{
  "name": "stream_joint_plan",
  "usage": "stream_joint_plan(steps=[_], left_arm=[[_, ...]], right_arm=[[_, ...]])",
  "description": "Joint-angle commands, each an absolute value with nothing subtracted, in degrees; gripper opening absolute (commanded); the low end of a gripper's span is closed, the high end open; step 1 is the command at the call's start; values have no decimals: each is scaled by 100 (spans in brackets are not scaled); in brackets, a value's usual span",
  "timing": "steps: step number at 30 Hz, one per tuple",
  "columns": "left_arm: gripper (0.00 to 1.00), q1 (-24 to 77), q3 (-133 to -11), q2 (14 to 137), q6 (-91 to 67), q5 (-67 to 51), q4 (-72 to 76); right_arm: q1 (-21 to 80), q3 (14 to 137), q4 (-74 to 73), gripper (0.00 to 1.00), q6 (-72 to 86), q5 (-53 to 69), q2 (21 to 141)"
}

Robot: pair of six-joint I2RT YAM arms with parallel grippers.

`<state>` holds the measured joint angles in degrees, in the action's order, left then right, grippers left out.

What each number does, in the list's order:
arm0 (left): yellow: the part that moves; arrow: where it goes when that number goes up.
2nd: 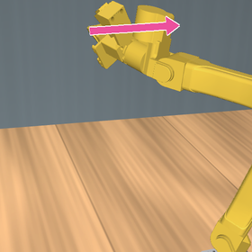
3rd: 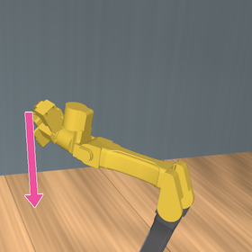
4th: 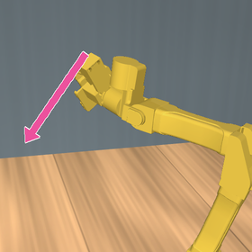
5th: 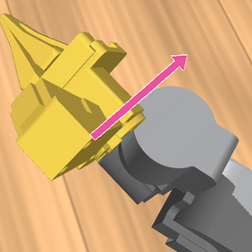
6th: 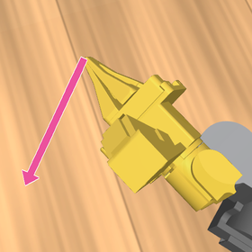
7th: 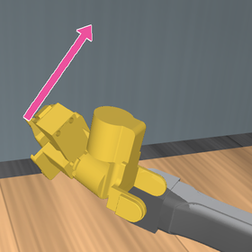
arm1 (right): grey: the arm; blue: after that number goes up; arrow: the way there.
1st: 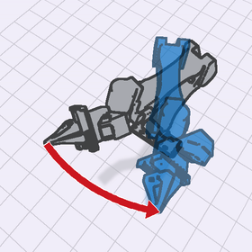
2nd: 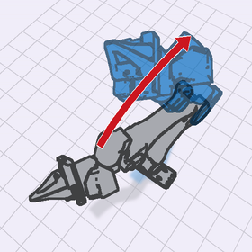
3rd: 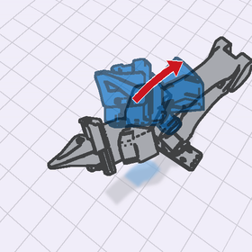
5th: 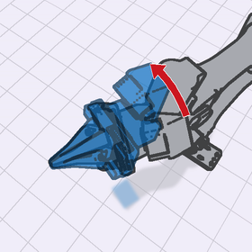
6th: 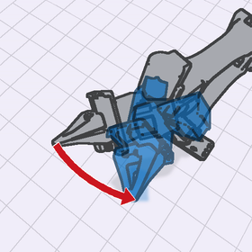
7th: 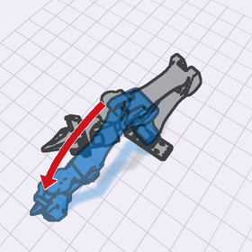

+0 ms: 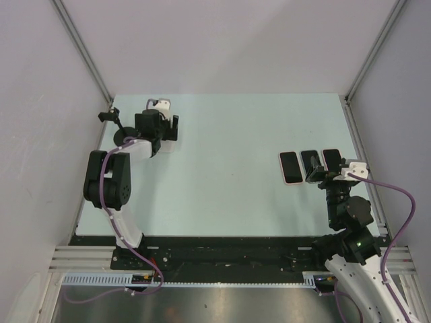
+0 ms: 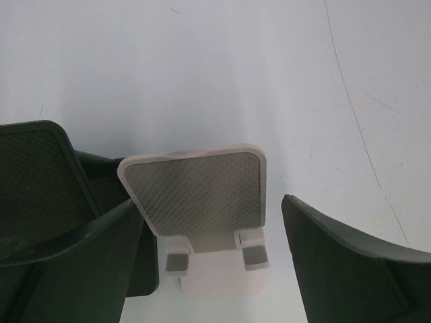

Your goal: Remove the phone from the phone stand

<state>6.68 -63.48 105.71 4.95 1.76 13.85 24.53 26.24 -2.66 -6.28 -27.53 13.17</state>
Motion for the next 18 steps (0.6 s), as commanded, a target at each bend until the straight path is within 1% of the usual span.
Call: stream_joint_plan(steps=[1,2,5,9,12,13,16,17,18], left_arm=[[91,615,-6284,10152,686,79,1582],[94,615,-6275,10108,659,79,1582],[98,615,-6249,9888,537,44,1582],[100,624,-6153,9379,221,-97,1582],[100,624,-5986,8799,-121,-18,1573],[100,624,-5916,8406,-271,-18,1573],[100,624,-5652,7728,-579,184,1547],[100,624,-5573,7212,-658,263,1521],[100,624,-5442,6963,-720,325,1494]], right_arm=[[2478,2637,-53,96,-712,-2698,1222],[2487,2645,-53,96,-721,-2698,1222],[2479,2637,-62,96,-712,-2707,1178],[2487,2637,-53,96,-694,-2698,1134],[2505,2646,-61,96,-694,-2690,1090],[2496,2637,-53,96,-686,-2698,1081],[2496,2646,-62,96,-668,-2698,1037],[2513,2646,-62,96,-668,-2707,1011],[2505,2646,-53,96,-659,-2707,1011]])
